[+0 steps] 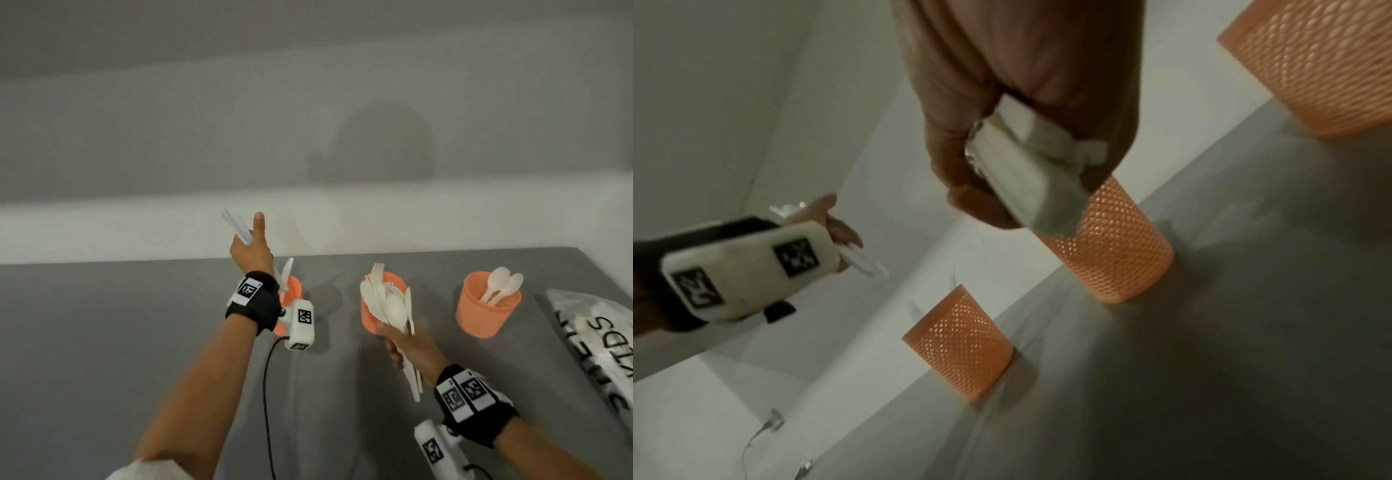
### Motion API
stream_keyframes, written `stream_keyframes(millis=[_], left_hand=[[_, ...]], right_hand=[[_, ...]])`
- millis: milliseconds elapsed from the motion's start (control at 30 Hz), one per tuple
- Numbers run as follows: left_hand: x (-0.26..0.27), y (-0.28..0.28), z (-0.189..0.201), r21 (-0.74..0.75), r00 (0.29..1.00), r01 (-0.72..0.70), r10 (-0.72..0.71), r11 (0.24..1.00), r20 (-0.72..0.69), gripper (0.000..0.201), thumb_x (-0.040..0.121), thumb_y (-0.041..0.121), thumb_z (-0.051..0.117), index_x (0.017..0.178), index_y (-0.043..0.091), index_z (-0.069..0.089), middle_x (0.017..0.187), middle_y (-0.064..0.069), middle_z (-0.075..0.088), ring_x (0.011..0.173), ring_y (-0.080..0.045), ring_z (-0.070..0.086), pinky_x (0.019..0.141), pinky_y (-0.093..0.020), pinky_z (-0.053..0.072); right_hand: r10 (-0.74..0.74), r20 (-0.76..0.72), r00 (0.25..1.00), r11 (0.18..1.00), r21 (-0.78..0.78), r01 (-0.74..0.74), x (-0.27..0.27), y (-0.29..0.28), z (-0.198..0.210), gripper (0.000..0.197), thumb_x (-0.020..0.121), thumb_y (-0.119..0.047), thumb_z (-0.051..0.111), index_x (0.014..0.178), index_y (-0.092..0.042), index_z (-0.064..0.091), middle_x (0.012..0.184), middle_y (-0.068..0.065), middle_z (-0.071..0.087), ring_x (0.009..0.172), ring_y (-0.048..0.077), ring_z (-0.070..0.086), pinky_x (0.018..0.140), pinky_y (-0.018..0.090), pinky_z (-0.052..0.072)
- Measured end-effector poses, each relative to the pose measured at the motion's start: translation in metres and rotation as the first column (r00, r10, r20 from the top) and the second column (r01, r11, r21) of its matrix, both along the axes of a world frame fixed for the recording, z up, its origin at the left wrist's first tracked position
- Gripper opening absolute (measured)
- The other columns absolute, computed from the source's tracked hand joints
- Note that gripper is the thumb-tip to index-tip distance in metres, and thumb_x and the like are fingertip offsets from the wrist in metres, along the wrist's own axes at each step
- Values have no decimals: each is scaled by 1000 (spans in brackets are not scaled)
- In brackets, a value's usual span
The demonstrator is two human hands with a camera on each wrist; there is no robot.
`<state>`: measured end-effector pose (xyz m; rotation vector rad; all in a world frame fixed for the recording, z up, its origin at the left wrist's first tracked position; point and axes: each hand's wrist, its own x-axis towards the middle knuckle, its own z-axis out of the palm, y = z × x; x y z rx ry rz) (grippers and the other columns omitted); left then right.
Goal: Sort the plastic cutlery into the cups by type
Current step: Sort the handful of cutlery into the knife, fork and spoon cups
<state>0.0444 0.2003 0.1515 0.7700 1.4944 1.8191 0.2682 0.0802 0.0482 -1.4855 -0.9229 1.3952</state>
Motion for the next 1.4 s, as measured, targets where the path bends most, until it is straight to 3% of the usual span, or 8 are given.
stream_keyframes(millis=[200,367,467,667,800,967,1200,1400], left_hand=[[-7,25,-33,-8,989,30,-31,1000,-144,49,85,51,57,56,13,43,54,-9,40,59,-23,43,56,-32,39],[-2,28,-78,-91,955,125,-144,988,-259,39,89,34,59,67,3,49,54,-12,48,52,-25,48,43,-9,39],[-4,27,-89,-101,923,148,-174,984,-343,22,84,22,66,69,22,49,62,-6,55,66,-28,57,69,-25,52],[-6,24,-80,-122,842,125,-170,985,-512,13,87,19,62,82,7,63,85,-11,63,85,-25,57,78,-27,41],[-3,14,-68,10,801,139,-106,990,-589,20,90,18,52,90,8,69,105,-11,67,109,-26,57,98,-40,44],[30,-25,-39,59,868,318,-266,946,-419,15,92,12,50,88,16,63,76,5,64,75,-3,60,75,-19,46],[75,-74,-66,-299,710,573,-645,763,-283,14,85,32,63,79,23,53,86,-8,65,73,-22,61,65,-30,47],[96,-104,-73,-413,638,565,-696,714,-330,29,88,35,56,69,13,52,63,-5,65,54,-18,56,67,-34,51]], right_hand=[[-30,-17,999,999,-28,29,19,-3,0,24,87,-27,62,76,-9,54,47,1,48,38,12,44,42,23,37],[-49,-66,997,998,-39,47,26,-3,2,19,88,-24,60,84,-6,55,47,2,47,41,14,45,42,24,36],[-50,-73,996,998,-47,47,24,-4,2,16,87,-22,62,85,-7,56,47,1,49,41,13,46,41,23,37],[-55,-123,991,998,-51,49,12,-2,7,15,86,-21,64,88,-6,58,52,3,53,41,13,46,40,23,38],[-26,-172,985,997,-71,14,4,-4,13,15,88,-22,62,86,-7,59,52,5,55,42,14,50,43,24,44],[37,-134,990,998,-37,-42,-3,-8,18,19,90,-26,58,81,-9,59,57,6,61,47,15,55,46,25,47],[-47,-48,998,996,79,51,-20,-10,20,13,90,-17,59,80,-8,57,57,5,54,40,12,46,39,21,40],[-50,44,998,990,134,43,-35,-21,23,18,93,-14,52,76,-14,58,59,2,54,39,8,43,40,19,35]])
